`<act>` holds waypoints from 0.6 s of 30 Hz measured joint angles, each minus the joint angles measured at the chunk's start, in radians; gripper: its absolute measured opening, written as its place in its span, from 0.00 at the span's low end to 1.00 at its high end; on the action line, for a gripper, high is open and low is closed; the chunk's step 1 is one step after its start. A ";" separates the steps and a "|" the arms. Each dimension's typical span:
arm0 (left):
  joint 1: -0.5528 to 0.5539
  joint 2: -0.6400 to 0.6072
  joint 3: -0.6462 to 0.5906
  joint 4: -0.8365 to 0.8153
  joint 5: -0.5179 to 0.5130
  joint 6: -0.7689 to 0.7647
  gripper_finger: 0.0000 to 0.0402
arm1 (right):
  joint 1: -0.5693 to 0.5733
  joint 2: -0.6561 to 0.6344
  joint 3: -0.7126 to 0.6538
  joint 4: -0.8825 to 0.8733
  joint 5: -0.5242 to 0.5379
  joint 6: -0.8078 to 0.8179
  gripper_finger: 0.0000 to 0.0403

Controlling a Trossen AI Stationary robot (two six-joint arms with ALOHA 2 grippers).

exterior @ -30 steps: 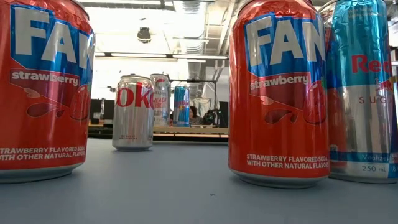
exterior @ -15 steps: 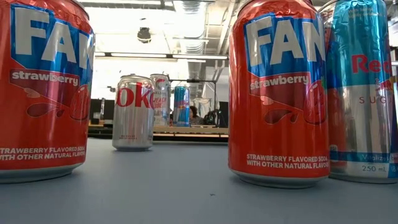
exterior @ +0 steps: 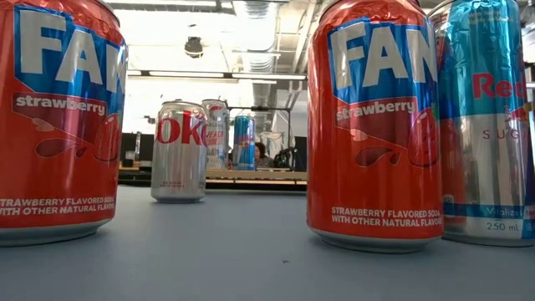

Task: Place canned beverage on shelf
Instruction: Put the left blue soda can aligned with the other blue soda can on the shelf

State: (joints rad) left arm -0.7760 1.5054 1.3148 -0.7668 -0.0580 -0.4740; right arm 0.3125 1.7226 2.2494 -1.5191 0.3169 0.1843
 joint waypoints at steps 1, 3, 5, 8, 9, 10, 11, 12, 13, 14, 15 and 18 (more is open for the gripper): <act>0.000 0.005 0.009 -0.013 0.000 0.003 0.83 | 0.002 0.000 0.000 0.000 0.000 0.000 0.69; -0.008 0.015 0.021 -0.035 -0.014 0.012 0.83 | 0.006 0.000 0.000 0.000 0.000 0.002 0.69; -0.024 0.025 0.022 -0.059 -0.046 0.026 0.83 | 0.013 0.000 0.000 0.000 -0.001 0.012 0.69; -0.039 0.037 0.022 -0.074 -0.073 0.034 0.83 | 0.024 0.000 0.000 0.000 -0.004 0.026 0.69; -0.043 0.037 0.022 -0.077 -0.082 0.024 0.83 | 0.027 0.000 0.000 0.000 -0.004 0.027 0.69; -0.043 0.037 0.022 -0.079 -0.089 0.014 0.83 | 0.031 0.000 0.000 0.000 -0.004 0.028 0.69; -0.043 0.036 0.022 -0.078 -0.099 0.006 0.83 | 0.036 0.000 0.000 0.001 -0.004 0.028 0.69; -0.043 0.036 0.022 -0.080 -0.106 0.003 0.83 | 0.039 0.000 0.000 0.001 -0.004 0.029 0.69; -0.044 0.036 0.022 -0.084 -0.109 0.002 0.83 | 0.043 0.000 0.000 0.001 -0.004 0.028 0.69; -0.046 0.036 0.022 -0.085 -0.112 0.000 0.83 | 0.046 0.000 0.000 0.001 -0.004 0.029 0.69; -0.048 0.036 0.022 -0.083 -0.113 -0.003 0.83 | 0.049 0.000 0.000 0.001 -0.004 0.029 0.69; -0.049 0.049 0.022 -0.081 -0.113 -0.022 0.83 | 0.055 0.000 0.000 0.002 -0.003 0.044 0.69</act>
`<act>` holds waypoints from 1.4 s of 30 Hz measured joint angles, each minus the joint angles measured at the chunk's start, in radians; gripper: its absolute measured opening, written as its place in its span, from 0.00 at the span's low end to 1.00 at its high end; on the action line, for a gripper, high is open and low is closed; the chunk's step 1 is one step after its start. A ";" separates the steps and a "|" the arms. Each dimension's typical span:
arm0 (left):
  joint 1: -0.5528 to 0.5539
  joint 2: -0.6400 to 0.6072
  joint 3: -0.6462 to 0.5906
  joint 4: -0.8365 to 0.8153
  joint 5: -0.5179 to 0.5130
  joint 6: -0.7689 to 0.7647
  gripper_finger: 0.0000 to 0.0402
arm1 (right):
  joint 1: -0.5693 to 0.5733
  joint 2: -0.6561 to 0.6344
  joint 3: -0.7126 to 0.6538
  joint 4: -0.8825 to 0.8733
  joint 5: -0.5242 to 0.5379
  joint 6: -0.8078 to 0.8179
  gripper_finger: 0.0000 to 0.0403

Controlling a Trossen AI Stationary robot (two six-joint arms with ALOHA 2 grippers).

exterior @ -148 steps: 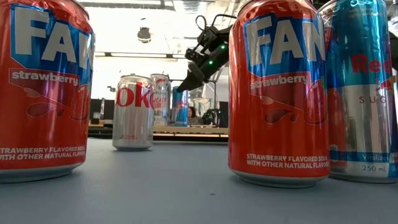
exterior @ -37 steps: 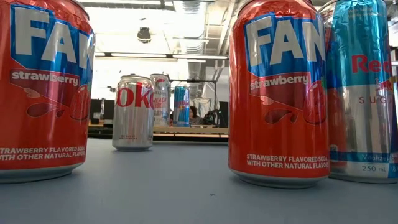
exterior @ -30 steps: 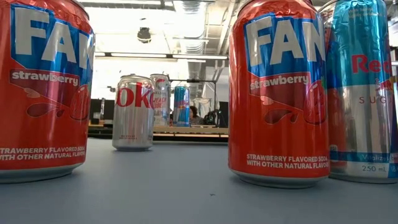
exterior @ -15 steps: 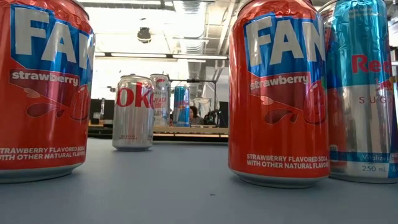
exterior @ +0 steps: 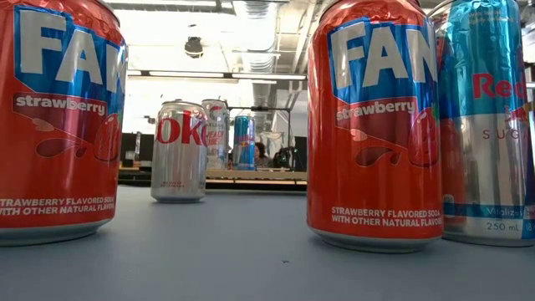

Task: Place canned beverage on shelf
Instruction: Put the left blue soda can aligned with the other blue soda can on the shelf

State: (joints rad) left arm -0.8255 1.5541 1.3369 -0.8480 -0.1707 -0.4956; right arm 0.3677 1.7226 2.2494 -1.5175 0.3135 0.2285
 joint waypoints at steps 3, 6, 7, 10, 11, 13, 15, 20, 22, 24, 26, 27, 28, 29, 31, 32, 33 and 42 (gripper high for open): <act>0.001 0.033 0.000 0.006 0.023 -0.019 0.83 | -0.002 0.000 0.000 0.001 0.000 0.012 0.69; 0.001 0.051 -0.001 0.008 0.027 -0.022 0.83 | -0.002 0.000 0.000 0.003 0.001 0.020 0.69; 0.001 0.051 -0.001 0.007 0.020 -0.023 0.83 | -0.002 0.000 0.000 0.003 0.001 0.026 0.69; 0.000 0.051 -0.001 0.003 0.008 -0.024 0.82 | -0.002 0.000 0.000 0.003 0.001 0.034 0.69; 0.000 0.051 -0.001 0.001 0.008 -0.024 0.82 | -0.002 0.000 0.000 0.003 0.001 0.034 0.69; 0.000 0.051 -0.001 0.000 0.006 -0.024 0.81 | -0.002 0.000 0.000 0.003 0.001 0.035 0.69; -0.002 0.051 -0.001 -0.003 0.005 -0.014 0.81 | -0.002 0.000 0.000 0.004 0.001 0.036 0.69; -0.003 0.051 -0.001 -0.041 0.008 -0.003 0.80 | -0.002 0.000 0.000 0.006 0.005 0.036 0.69; -0.003 0.051 -0.001 -0.037 0.007 -0.010 0.80 | -0.002 0.000 0.000 0.006 0.005 0.036 0.69; -0.003 0.051 -0.001 -0.035 0.005 -0.018 0.80 | -0.002 0.000 0.000 0.006 0.005 0.036 0.69; -0.003 0.051 -0.001 -0.036 0.001 -0.040 0.80 | -0.002 0.000 0.000 0.006 0.005 0.036 0.69; -0.004 0.051 -0.001 -0.036 0.000 -0.047 0.80 | -0.002 0.000 0.000 0.006 0.005 0.036 0.69; -0.005 0.051 -0.001 -0.036 0.000 -0.049 0.80 | -0.002 0.000 0.000 0.006 0.004 0.036 0.69; -0.006 0.051 -0.001 -0.036 -0.002 -0.048 0.80 | -0.002 0.000 0.000 0.006 0.004 0.036 0.69; -0.007 0.051 -0.001 -0.036 -0.013 -0.046 0.80 | -0.002 0.000 0.000 0.006 0.004 0.036 0.69; -0.008 0.051 -0.001 -0.036 -0.017 -0.043 0.80 | -0.002 0.000 0.000 0.007 0.004 0.036 0.69; -0.008 0.051 -0.001 -0.036 -0.018 -0.040 0.80 | -0.002 0.000 0.000 0.007 0.004 0.036 0.69; -0.007 0.051 -0.001 -0.045 -0.020 -0.049 0.80 | -0.002 0.000 0.000 0.007 0.004 0.036 0.69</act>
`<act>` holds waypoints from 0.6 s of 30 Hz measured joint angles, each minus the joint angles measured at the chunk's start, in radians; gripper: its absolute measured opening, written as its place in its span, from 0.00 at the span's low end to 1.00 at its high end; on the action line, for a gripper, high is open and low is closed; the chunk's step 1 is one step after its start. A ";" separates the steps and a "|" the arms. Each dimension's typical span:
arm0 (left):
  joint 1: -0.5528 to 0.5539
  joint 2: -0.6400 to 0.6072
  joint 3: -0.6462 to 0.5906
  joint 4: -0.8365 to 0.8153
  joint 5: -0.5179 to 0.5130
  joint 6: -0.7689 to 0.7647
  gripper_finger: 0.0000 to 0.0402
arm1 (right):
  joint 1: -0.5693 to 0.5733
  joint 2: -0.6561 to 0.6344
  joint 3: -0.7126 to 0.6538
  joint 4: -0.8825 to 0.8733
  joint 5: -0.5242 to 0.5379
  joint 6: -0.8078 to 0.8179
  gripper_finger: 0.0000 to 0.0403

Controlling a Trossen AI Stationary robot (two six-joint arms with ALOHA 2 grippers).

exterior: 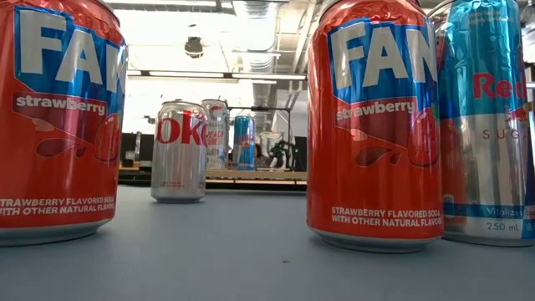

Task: Place canned beverage on shelf
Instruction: Put the left blue soda can aligned with the other blue soda can on the shelf

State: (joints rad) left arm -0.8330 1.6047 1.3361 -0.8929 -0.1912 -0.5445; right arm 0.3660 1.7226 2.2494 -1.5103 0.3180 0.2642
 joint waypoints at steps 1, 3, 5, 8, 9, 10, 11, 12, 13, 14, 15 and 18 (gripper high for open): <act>0.000 0.000 0.000 0.000 -0.002 -0.005 0.80 | 0.000 0.000 0.000 0.000 0.000 0.000 0.69; 0.000 0.000 0.000 0.005 -0.013 -0.011 0.80 | 0.000 0.000 0.000 0.000 0.000 0.000 0.69; 0.000 0.000 0.000 0.016 -0.033 -0.010 0.80 | 0.000 0.000 0.000 0.000 0.000 0.000 0.69; 0.001 0.000 0.000 0.037 -0.038 -0.011 0.80 | 0.000 0.000 0.000 0.000 0.000 0.000 0.69; 0.001 0.000 0.000 0.043 -0.037 -0.017 0.80 | 0.000 0.000 0.000 0.000 0.000 0.000 0.69; 0.001 0.000 0.000 0.050 -0.034 -0.022 0.80 | 0.000 0.000 0.000 0.000 0.000 -0.001 0.69; 0.001 0.000 0.000 0.055 -0.034 -0.030 0.80 | 0.000 0.000 0.000 0.000 0.000 0.000 0.69; 0.001 0.000 0.000 0.057 -0.036 -0.041 0.80 | 0.000 0.000 0.000 0.000 0.000 -0.001 0.69; 0.000 0.000 0.000 0.057 -0.039 -0.049 0.80 | 0.000 0.000 0.000 0.001 0.000 -0.001 0.69; 0.000 0.000 0.000 0.060 -0.042 -0.055 0.80 | 0.000 0.000 0.000 0.001 0.000 -0.002 0.69; 0.000 0.000 0.000 0.067 -0.043 -0.059 0.80 | 0.000 0.000 0.000 0.001 0.000 -0.001 0.69; 0.001 0.000 0.000 0.087 -0.051 -0.055 0.80 | 0.000 0.000 0.000 0.001 0.000 -0.002 0.69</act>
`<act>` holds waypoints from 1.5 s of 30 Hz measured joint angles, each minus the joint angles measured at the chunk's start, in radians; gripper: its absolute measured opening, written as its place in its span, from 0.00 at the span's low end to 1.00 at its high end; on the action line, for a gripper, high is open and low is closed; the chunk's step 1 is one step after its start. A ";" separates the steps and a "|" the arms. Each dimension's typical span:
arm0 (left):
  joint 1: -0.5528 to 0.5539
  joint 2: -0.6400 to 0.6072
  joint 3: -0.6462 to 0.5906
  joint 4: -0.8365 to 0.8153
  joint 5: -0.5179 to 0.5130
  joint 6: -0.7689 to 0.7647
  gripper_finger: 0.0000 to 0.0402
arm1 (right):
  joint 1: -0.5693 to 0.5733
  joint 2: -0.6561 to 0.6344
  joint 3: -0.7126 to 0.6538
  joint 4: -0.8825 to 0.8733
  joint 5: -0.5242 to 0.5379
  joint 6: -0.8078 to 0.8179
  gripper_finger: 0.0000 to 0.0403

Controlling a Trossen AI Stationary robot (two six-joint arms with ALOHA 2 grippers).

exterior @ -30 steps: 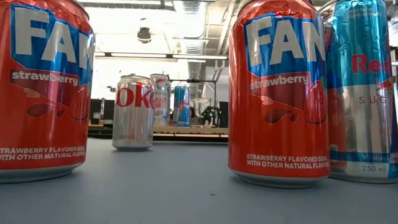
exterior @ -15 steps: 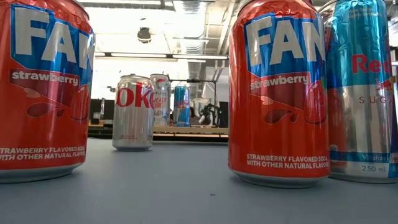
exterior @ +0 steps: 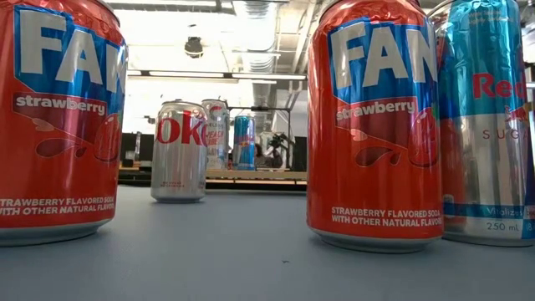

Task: Place canned beverage on shelf
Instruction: Put the left blue soda can aligned with the other blue soda can on the shelf

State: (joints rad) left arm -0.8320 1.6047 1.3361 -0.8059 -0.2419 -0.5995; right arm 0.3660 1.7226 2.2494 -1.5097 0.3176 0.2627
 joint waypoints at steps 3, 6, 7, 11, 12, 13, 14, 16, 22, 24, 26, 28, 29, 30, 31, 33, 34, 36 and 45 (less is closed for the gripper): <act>0.003 0.000 0.001 0.001 -0.015 0.013 0.80 | 0.000 0.000 0.000 0.000 0.000 0.000 0.69; 0.004 -0.001 0.025 -0.008 -0.017 -0.003 0.80 | 0.000 0.000 0.000 0.000 0.000 0.000 0.69; 0.004 -0.001 0.038 -0.010 -0.017 -0.015 0.80 | 0.000 0.000 0.000 0.000 0.000 0.000 0.69; -0.009 -0.002 0.097 -0.046 -0.023 -0.028 0.80 | 0.000 0.000 0.000 0.000 0.000 0.000 0.69; -0.017 -0.003 0.102 -0.057 -0.038 -0.028 0.80 | 0.000 0.000 0.000 0.000 0.000 0.000 0.69; -0.024 -0.004 0.103 -0.073 -0.053 -0.025 0.80 | 0.000 0.000 0.000 0.000 0.000 0.000 0.69; -0.030 -0.004 0.100 -0.091 -0.059 -0.023 0.80 | 0.000 0.000 0.000 0.001 0.000 0.001 0.69; -0.035 -0.002 0.081 -0.109 -0.048 -0.033 0.80 | 0.000 0.000 0.000 0.003 0.000 0.001 0.69; -0.031 0.000 0.020 -0.050 -0.021 -0.086 0.80 | 0.000 0.000 0.000 0.007 0.000 0.002 0.69; -0.032 0.000 0.018 -0.051 -0.020 -0.086 0.80 | 0.000 0.000 0.000 0.008 0.000 0.002 0.69; -0.032 0.000 0.018 -0.049 -0.007 -0.094 0.80 | 0.000 0.000 0.000 0.007 0.000 0.002 0.69; -0.033 0.000 0.018 -0.047 0.014 -0.096 0.80 | 0.000 0.000 0.000 0.008 0.001 0.002 0.69; -0.037 0.000 0.018 -0.043 0.017 -0.094 0.80 | 0.000 0.000 0.000 0.008 0.001 0.002 0.69; -0.041 0.000 0.018 -0.039 0.011 -0.093 0.80 | 0.000 0.000 0.000 0.008 0.001 0.002 0.69; -0.044 0.000 0.018 -0.039 0.002 -0.091 0.80 | 0.000 0.000 0.000 0.008 0.001 0.002 0.69; -0.045 0.000 0.018 -0.044 -0.016 -0.085 0.80 | 0.000 0.000 0.000 0.008 0.001 0.002 0.69; -0.045 0.000 0.018 -0.048 -0.026 -0.085 0.80 | 0.000 0.000 0.000 0.008 0.001 0.002 0.69; -0.044 0.000 0.018 -0.057 -0.032 -0.081 0.80 | 0.000 0.000 0.000 0.008 0.001 0.005 0.69; -0.043 0.003 -0.041 0.007 0.022 -0.065 0.80 | 0.000 0.000 0.000 0.006 0.001 0.018 0.69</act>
State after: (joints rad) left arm -0.8749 1.6073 1.2951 -0.7993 -0.2199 -0.6645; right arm 0.3660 1.7226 2.2498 -1.5032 0.3187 0.2810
